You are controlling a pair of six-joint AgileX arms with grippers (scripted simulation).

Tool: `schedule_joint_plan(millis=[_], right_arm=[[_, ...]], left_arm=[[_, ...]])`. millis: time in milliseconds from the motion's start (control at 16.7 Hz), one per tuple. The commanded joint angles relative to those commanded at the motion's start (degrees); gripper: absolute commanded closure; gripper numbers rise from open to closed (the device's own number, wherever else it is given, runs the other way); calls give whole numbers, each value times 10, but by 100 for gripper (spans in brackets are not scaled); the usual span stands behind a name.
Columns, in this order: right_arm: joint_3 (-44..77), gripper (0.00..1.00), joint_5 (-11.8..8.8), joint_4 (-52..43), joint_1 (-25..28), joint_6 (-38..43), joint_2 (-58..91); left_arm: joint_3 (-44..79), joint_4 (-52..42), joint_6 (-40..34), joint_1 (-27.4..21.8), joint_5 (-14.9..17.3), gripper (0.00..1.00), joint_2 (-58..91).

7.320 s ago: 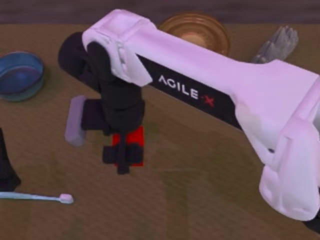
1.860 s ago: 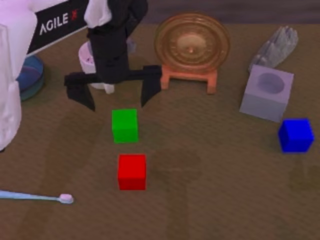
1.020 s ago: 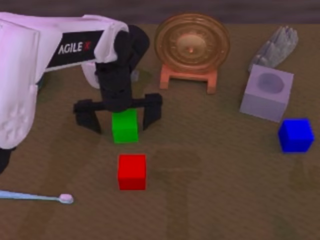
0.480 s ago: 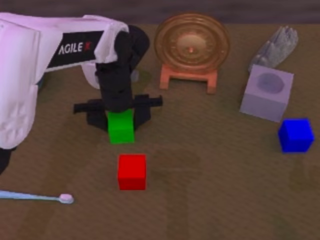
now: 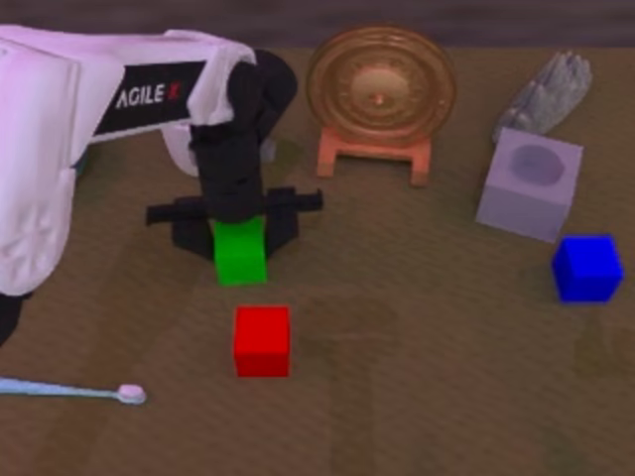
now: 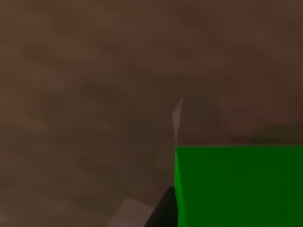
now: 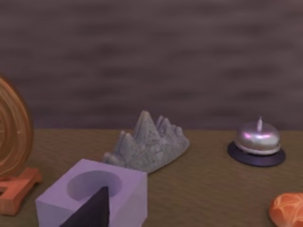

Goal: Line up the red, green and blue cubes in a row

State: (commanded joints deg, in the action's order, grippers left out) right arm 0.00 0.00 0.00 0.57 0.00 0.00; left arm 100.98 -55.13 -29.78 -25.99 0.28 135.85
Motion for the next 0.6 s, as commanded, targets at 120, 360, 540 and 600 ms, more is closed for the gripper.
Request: schedule_joint_plan(millis=[120,360,540,600], right_arm=[[0,0,0,0,0,0,0],[0,0,0,0,0,0,0],[0,0,0,0,0,0,0],[0,0,0,0,0,0,0]], left_arm=[[0,0,0,0,0,100,0],[9,-10,1,1,0,100,-4],[46,-68,-1,6,0,100,-20],[60,-92,-1,8,-1,100,-27]])
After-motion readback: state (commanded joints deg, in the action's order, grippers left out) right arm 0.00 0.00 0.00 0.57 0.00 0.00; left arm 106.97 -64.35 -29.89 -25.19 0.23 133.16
